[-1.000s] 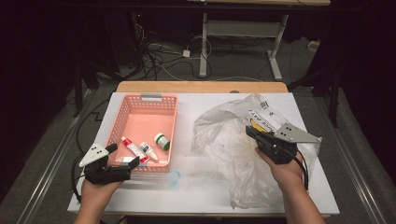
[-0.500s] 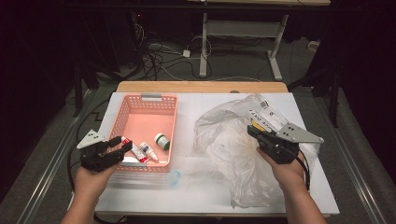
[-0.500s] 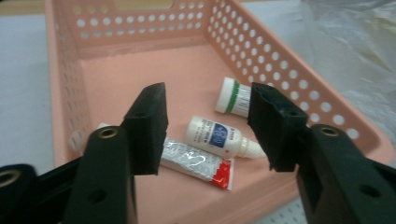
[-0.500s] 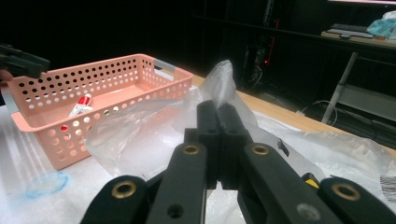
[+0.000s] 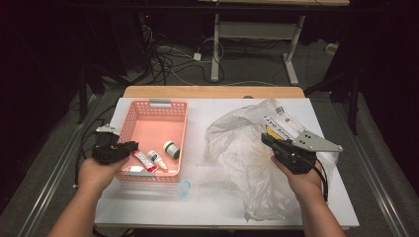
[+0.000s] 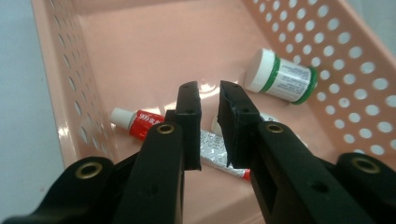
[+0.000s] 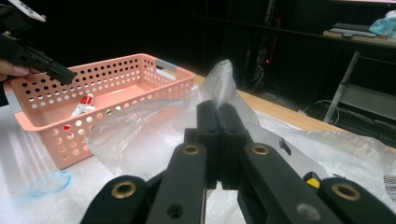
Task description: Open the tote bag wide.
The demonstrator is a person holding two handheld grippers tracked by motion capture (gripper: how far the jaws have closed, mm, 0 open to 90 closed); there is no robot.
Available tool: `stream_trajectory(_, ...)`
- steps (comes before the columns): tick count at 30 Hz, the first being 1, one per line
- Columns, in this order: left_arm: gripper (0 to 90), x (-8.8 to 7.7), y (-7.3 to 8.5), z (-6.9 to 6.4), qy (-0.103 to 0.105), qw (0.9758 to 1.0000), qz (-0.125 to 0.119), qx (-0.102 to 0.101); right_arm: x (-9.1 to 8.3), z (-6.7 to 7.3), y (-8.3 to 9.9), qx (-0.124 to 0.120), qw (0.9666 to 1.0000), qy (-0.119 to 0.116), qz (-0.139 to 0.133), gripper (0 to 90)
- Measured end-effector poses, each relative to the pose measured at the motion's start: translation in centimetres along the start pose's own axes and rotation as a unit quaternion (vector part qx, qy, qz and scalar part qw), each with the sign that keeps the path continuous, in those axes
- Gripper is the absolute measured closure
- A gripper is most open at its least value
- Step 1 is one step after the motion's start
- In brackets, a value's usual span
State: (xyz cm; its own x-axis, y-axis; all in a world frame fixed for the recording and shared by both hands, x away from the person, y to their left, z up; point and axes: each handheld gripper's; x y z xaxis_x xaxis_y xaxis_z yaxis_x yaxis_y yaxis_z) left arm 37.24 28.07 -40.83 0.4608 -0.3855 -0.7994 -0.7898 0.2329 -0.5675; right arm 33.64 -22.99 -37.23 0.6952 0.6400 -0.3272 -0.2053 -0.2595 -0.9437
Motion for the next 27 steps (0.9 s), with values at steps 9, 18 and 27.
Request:
stream_trajectory(9, 88.2, 1.7, -1.5, 0.1, -0.041, 0.9939, 0.103, 0.002, 0.0, 0.0, 0.0, 0.001, 1.0, -0.002, 0.0, 90.0)
stream_trajectory(18, 88.1, 3.9, -2.3, -1.0, -0.077, 0.9687, 0.234, 0.032, -0.2, 0.0, -0.1, 0.001, 1.0, -0.002, -0.002, 90.0)
stream_trajectory(27, 88.2, 5.4, -2.6, -1.3, -0.092, 0.9465, 0.308, 0.032, -0.4, 0.1, -0.1, 0.0, 1.0, -0.001, -0.004, 90.0)
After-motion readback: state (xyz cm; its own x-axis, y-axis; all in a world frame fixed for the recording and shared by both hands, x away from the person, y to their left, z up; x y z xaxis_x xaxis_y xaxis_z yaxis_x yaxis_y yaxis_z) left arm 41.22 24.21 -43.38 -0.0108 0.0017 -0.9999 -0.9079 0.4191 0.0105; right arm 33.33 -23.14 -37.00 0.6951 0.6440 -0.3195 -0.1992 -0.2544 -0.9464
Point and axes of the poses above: each handheld gripper's, and its own axes: x roughly forward along the jaws, y roughly out of its underside, z roughly to its left, and after that the axes turned 5 degrees about z, right-handed
